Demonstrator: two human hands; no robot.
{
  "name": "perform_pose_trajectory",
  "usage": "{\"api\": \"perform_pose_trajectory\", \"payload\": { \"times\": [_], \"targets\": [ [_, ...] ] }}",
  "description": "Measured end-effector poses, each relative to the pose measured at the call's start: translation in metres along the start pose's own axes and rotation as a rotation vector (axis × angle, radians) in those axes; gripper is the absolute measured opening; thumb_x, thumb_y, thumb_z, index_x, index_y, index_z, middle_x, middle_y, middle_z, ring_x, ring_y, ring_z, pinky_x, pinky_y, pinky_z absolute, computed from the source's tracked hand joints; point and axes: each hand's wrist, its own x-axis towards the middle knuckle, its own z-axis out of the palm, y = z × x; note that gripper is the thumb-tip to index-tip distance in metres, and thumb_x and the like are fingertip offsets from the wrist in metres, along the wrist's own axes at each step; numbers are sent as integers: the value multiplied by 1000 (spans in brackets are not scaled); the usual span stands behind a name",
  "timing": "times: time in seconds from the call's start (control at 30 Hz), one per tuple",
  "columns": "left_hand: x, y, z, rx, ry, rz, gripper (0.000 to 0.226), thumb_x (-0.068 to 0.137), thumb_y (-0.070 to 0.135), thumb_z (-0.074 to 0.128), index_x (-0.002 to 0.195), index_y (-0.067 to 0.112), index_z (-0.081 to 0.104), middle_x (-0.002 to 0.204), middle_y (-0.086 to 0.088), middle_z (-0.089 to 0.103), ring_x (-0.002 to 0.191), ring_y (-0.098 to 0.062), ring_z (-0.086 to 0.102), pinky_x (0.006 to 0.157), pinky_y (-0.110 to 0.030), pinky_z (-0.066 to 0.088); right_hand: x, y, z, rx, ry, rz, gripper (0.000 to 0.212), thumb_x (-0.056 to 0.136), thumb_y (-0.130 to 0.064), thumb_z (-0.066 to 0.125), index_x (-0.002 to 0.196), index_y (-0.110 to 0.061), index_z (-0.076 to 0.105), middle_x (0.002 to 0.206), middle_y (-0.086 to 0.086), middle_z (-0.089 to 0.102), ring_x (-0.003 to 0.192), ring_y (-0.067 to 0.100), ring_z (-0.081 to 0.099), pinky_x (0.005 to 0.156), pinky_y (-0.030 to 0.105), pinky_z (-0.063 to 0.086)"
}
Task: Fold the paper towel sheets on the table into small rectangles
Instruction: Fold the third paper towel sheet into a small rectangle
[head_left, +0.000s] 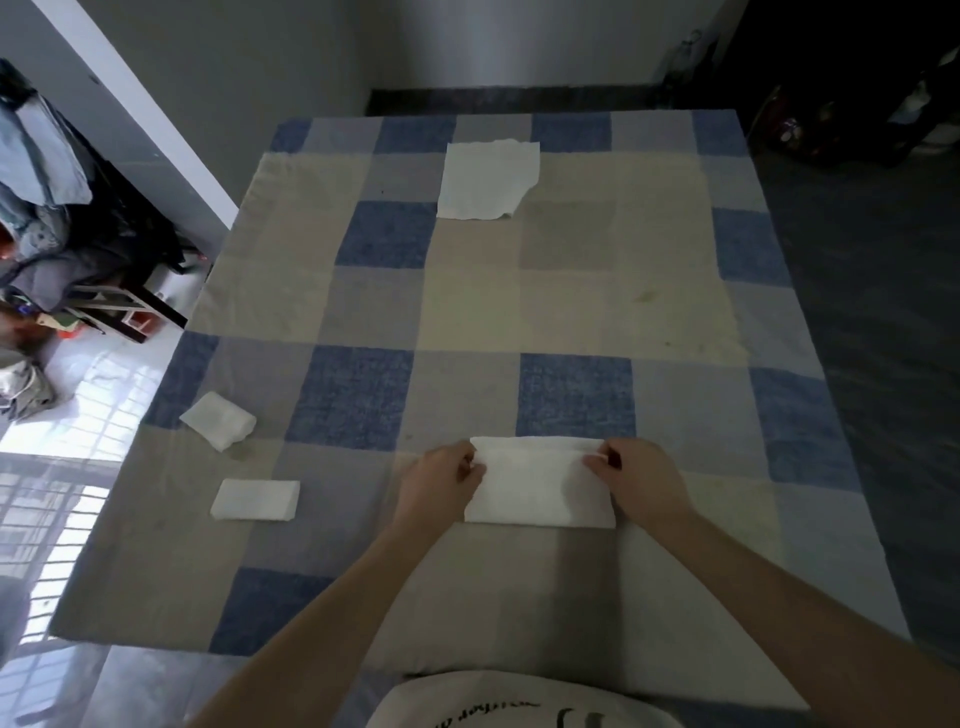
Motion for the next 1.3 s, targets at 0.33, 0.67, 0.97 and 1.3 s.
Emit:
{"api": "perform_pose_trajectory", "payload": {
  "times": [0.33, 0.67, 0.97, 1.3],
  "targets": [
    [12, -2, 7, 47, 12, -12, 10, 97, 31, 47, 91, 24, 45, 81, 3, 60, 75, -21, 58, 65, -36, 48, 17, -2, 8, -104, 30, -9, 29, 95, -36, 49, 70, -20, 44, 71, -4, 49, 69, 17, 50, 54, 31, 31],
    [15, 4, 11, 32, 80, -33, 11, 100, 30, 43, 106, 24, 50, 93, 4, 65, 84, -19, 61, 67, -33, 44, 23, 2, 17, -93, 53, 15, 32, 94, -34, 49, 66, -24, 37, 70, -5, 46, 70, 19, 50, 58, 33, 35],
    [9, 29, 21, 251, 281, 442, 25, 83, 14, 62, 107, 19, 60, 100, 1, 59, 88, -18, 53, 74, -29, 38, 28, 1, 18, -140, 28, 39, 27, 96, -35, 48, 75, -18, 45, 77, -1, 52, 73, 20, 52, 60, 34, 41],
    [-5, 13, 72, 345, 31, 362, 60, 99, 46, 26, 152, 18, 23, 161, -3, 15, 149, -21, 8, 119, -45, 13, 37, 0, 8, -59, -100, 149, 32, 91, -44, 57, 79, -16, 48, 78, 4, 58, 72, 23, 56, 65, 35, 44]
  ]
}}
